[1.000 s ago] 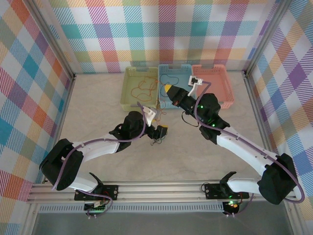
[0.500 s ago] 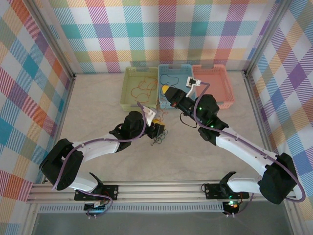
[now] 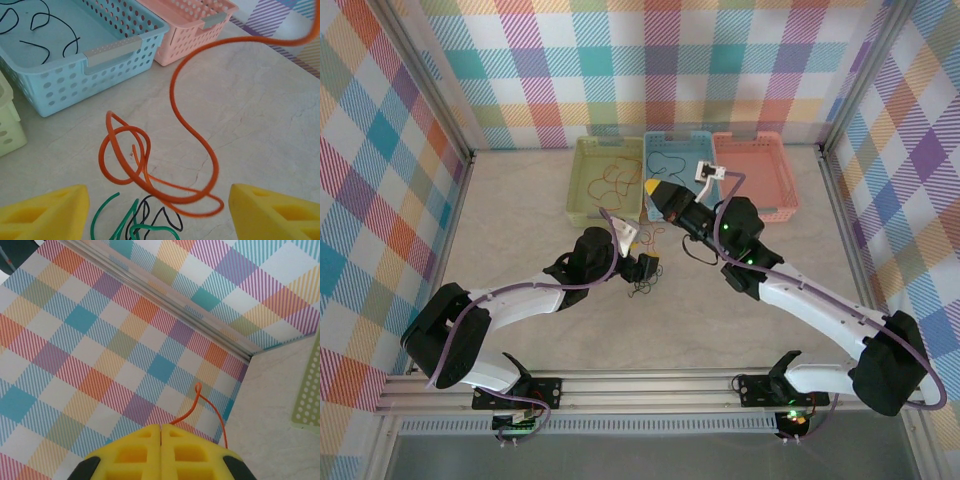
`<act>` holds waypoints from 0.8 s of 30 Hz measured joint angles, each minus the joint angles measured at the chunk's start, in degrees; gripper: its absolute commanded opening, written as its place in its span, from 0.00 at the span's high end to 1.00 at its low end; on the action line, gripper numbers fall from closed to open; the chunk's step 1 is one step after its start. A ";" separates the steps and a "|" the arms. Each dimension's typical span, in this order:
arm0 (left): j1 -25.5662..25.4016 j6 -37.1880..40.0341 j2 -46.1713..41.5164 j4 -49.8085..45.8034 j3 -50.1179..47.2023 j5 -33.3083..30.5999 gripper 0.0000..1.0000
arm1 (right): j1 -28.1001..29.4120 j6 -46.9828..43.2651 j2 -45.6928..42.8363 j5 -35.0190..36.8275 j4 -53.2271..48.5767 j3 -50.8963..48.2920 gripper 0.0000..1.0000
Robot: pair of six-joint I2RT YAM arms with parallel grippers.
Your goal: Untangle the cables
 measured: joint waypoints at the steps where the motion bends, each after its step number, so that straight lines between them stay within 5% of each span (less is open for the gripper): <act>1: 0.00 -0.17 0.00 0.00 0.00 -0.28 0.24 | 0.42 0.39 0.00 0.46 0.28 -0.07 1.00; 9: 0.00 -0.63 -0.09 0.96 -0.22 -1.90 0.22 | 2.64 3.30 -0.02 6.29 1.09 -0.52 1.00; 24: 0.00 -0.17 -2.64 16.70 -9.14 -2.93 0.27 | 6.78 7.43 2.19 10.58 1.55 0.07 1.00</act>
